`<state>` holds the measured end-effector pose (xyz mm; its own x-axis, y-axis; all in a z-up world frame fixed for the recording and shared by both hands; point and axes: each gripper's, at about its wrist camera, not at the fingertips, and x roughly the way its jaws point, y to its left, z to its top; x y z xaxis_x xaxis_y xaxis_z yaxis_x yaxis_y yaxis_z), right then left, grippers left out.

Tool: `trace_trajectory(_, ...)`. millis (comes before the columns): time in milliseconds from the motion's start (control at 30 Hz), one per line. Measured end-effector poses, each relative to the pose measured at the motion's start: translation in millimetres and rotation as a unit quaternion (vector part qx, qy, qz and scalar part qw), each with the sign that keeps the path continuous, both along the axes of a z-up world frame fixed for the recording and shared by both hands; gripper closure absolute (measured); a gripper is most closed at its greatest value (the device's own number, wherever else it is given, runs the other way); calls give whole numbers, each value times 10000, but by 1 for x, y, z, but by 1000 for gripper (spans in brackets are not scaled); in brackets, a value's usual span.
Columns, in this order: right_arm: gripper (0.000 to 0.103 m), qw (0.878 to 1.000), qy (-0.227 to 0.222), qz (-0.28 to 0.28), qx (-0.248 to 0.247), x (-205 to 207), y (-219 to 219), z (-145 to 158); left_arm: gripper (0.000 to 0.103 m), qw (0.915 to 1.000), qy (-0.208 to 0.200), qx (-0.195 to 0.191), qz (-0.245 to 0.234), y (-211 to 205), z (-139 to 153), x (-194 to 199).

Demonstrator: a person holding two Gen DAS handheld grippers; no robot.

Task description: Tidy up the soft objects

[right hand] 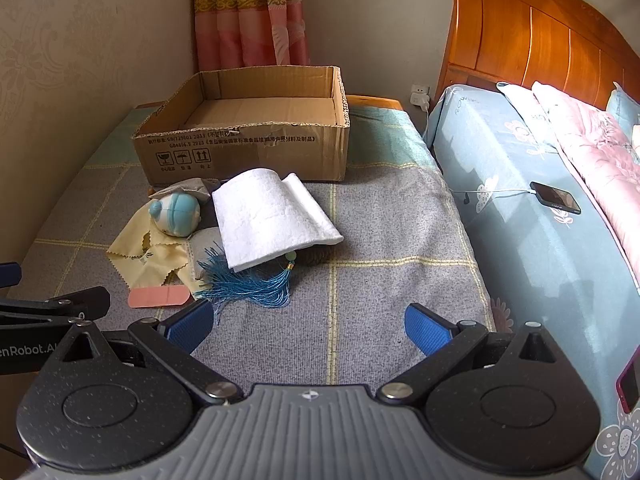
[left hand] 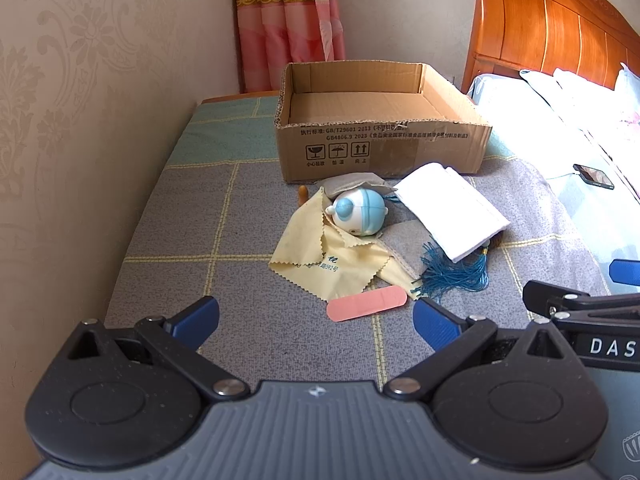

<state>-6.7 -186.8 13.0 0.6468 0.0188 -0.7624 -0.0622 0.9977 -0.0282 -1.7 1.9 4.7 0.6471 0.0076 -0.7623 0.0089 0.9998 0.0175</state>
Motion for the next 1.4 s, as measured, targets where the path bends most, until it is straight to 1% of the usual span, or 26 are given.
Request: trace_trajectory(1400,0,10000,-60,-2,-8,-1,-1,4,1,10000,-17,51,-36,-2,2,0)
